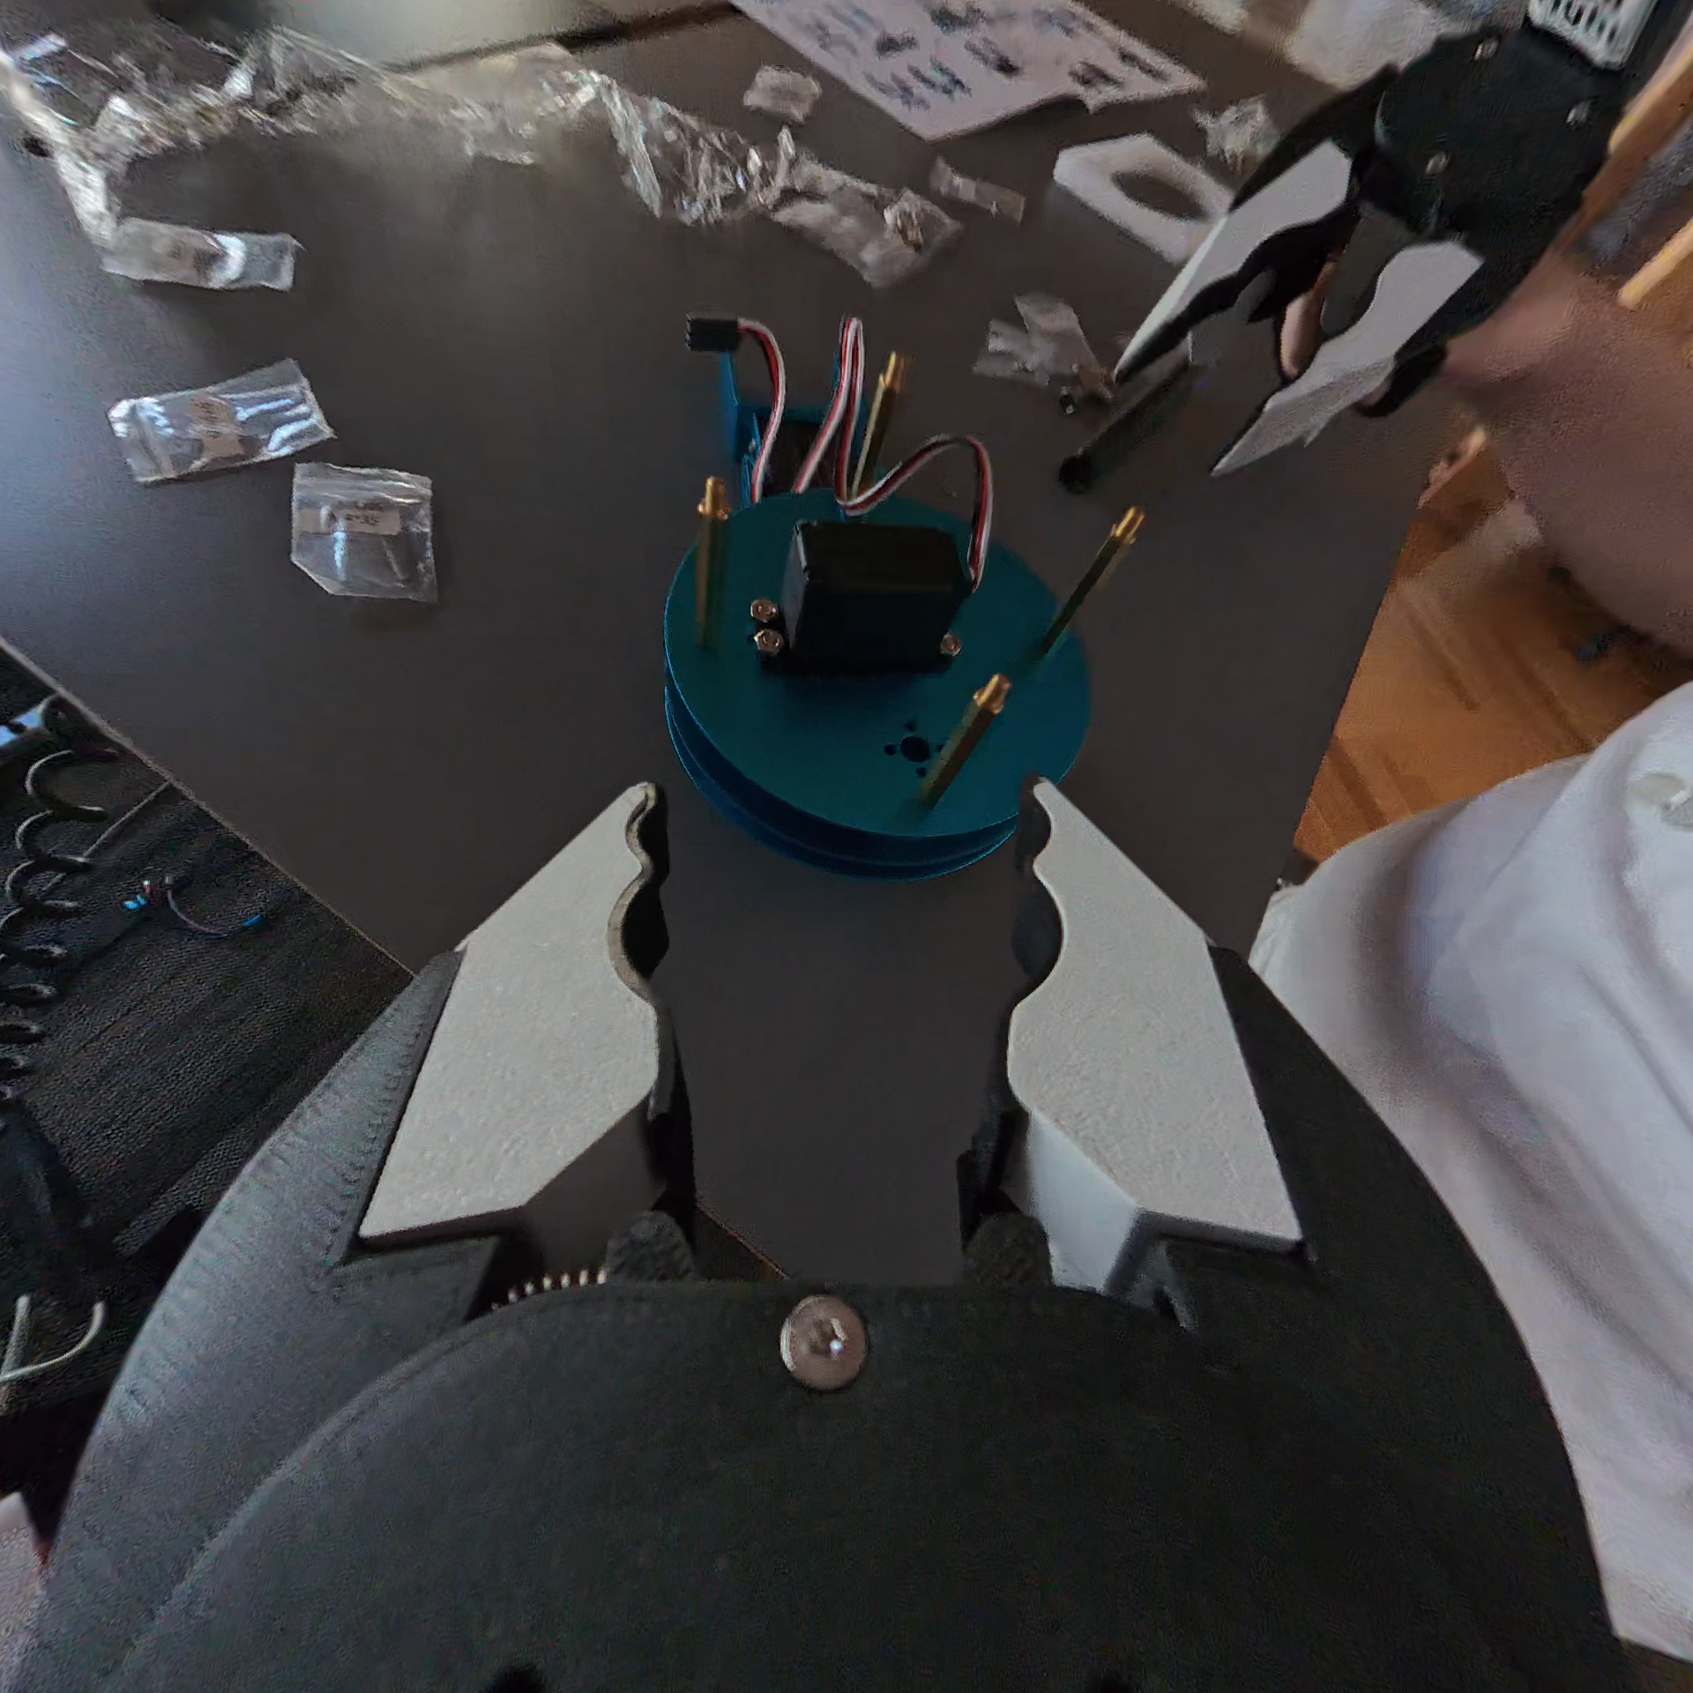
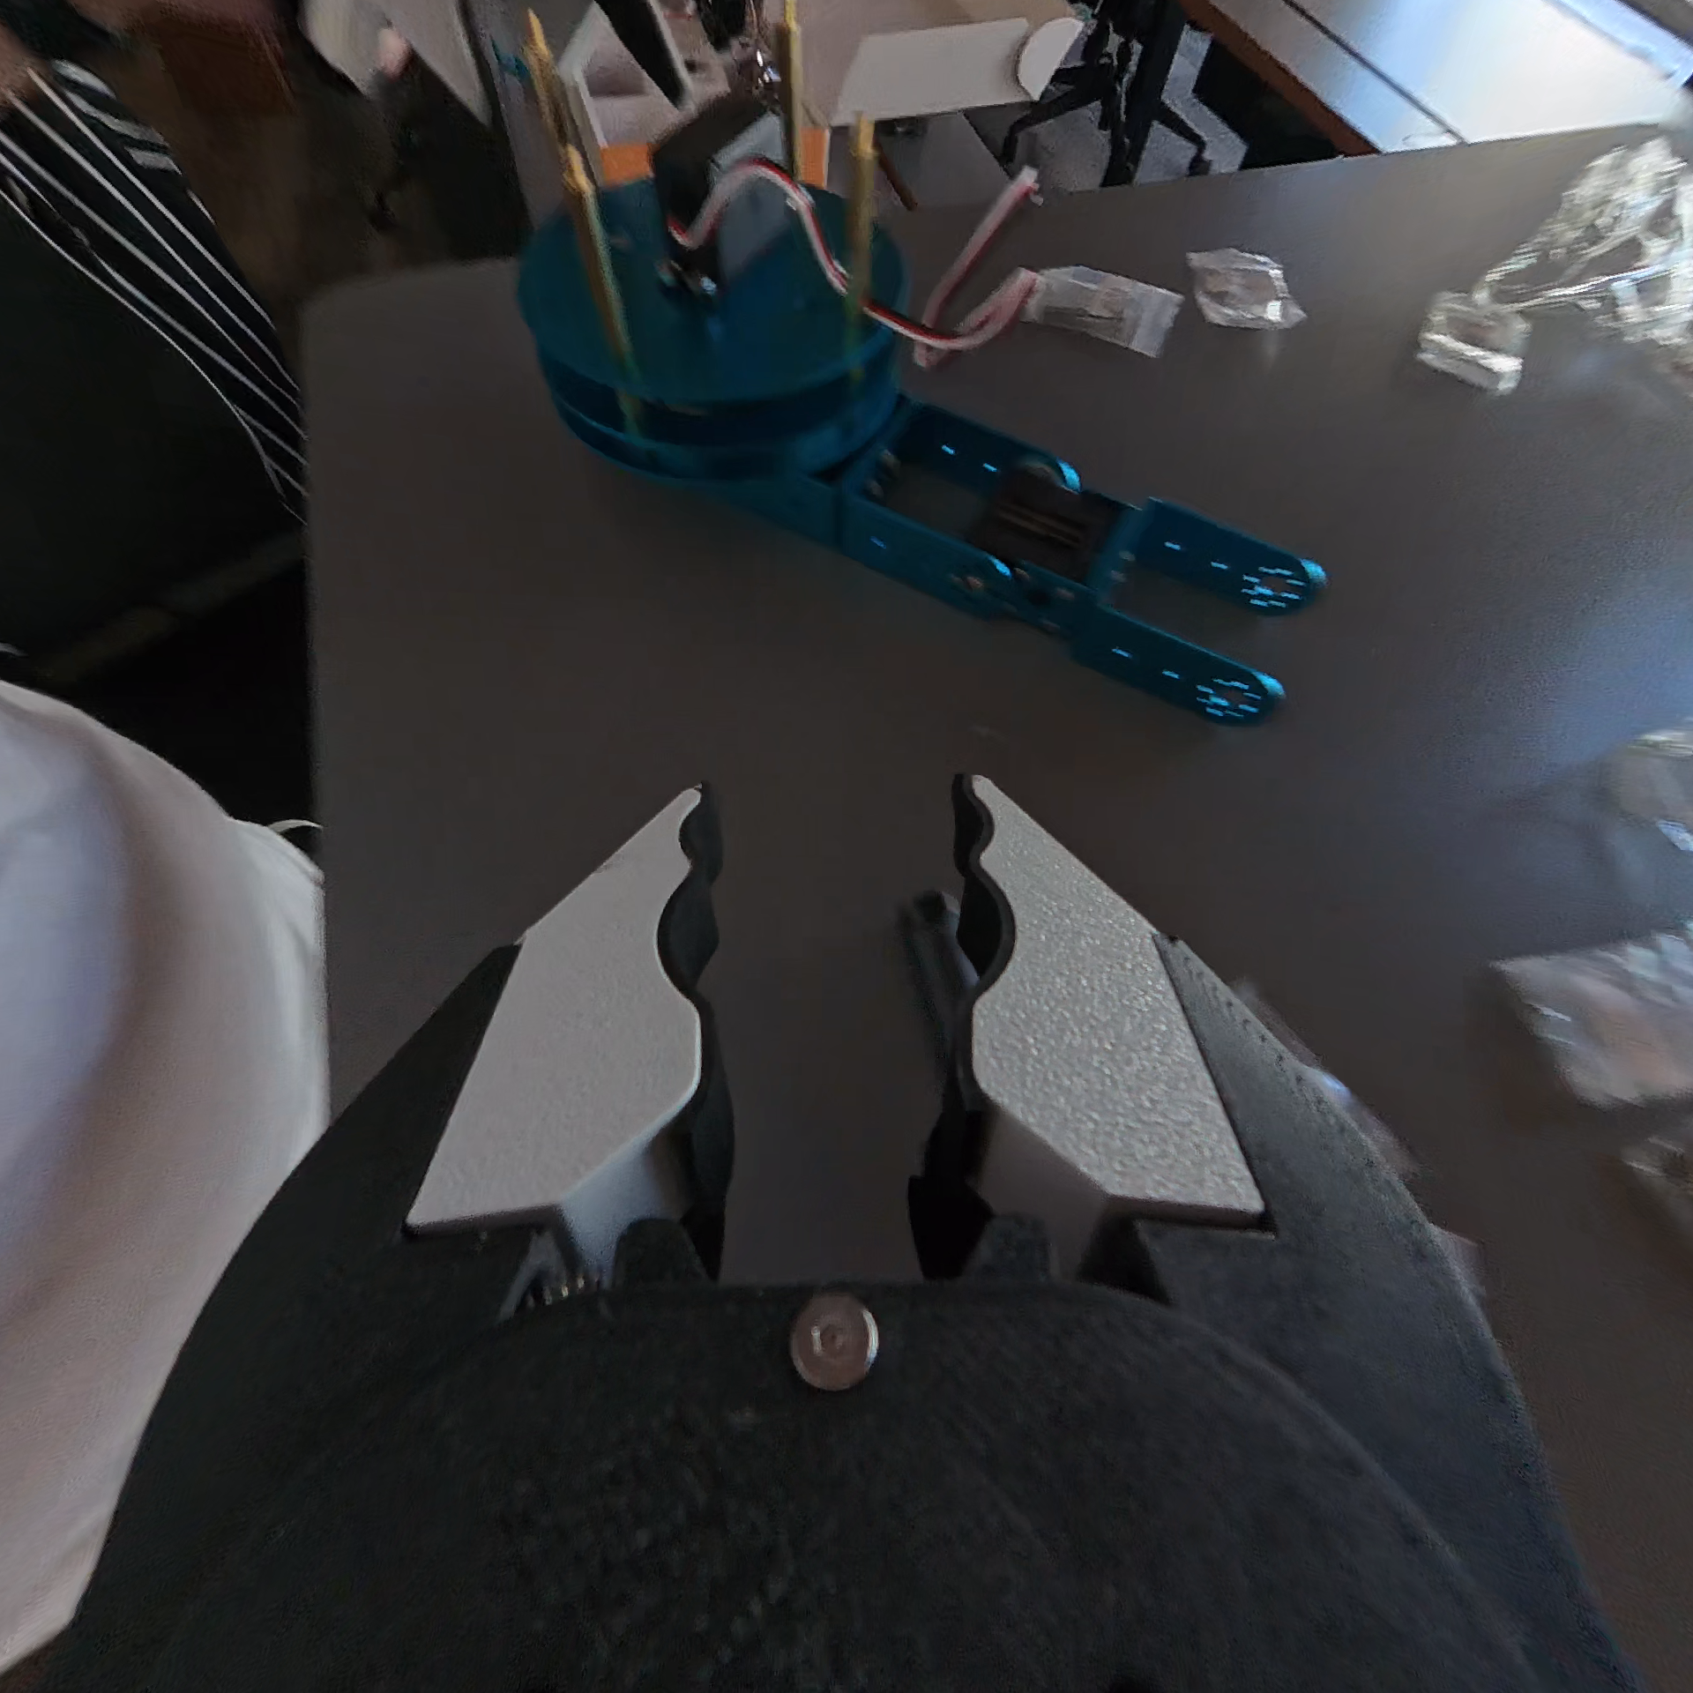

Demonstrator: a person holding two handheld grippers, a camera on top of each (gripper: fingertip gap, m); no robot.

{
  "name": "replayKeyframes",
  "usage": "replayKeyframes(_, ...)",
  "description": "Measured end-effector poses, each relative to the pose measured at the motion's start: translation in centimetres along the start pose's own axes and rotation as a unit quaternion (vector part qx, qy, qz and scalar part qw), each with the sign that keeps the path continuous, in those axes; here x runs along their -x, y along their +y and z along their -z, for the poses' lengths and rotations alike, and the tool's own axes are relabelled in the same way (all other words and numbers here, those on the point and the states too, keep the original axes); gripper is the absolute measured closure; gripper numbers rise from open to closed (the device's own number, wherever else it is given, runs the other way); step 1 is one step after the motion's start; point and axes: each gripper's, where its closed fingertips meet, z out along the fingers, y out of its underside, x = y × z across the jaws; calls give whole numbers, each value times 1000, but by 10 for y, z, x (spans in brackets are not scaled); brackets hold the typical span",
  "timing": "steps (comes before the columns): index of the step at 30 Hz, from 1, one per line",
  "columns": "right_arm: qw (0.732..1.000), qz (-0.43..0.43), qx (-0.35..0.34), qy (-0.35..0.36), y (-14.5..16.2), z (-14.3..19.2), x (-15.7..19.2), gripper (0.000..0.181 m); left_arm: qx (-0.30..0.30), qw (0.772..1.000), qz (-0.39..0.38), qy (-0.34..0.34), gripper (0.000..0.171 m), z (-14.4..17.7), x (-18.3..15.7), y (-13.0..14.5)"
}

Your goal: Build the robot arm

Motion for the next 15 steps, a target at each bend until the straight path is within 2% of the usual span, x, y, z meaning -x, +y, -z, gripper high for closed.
replayKeyframes(4, 998, 49, 5, -26, 17, 18, -32, 132, -59, 992, 46, -98, 102, 25, -19, -3)
replayKeyframes(7, 994, 46, -9, -101, 20, 20, -34, 135, -98, 979, 59, -170, 109, 24, -58, -5)
replayKeyframes(10, 983, 77, 1, -164, 27, 15, -32, 138, -158, 967, 77, -187, 120, -4, -104, -18)
replayKeyframes(12, 977, 109, 20, -180, 29, 6, -36, 138, -155, 963, 68, -210, 123, -33, -119, -18)
replayKeyframes(15, 966, 147, 29, -211, 17, -10, -38, 138, -134, 958, 28, -253, 130, -76, -123, -22)
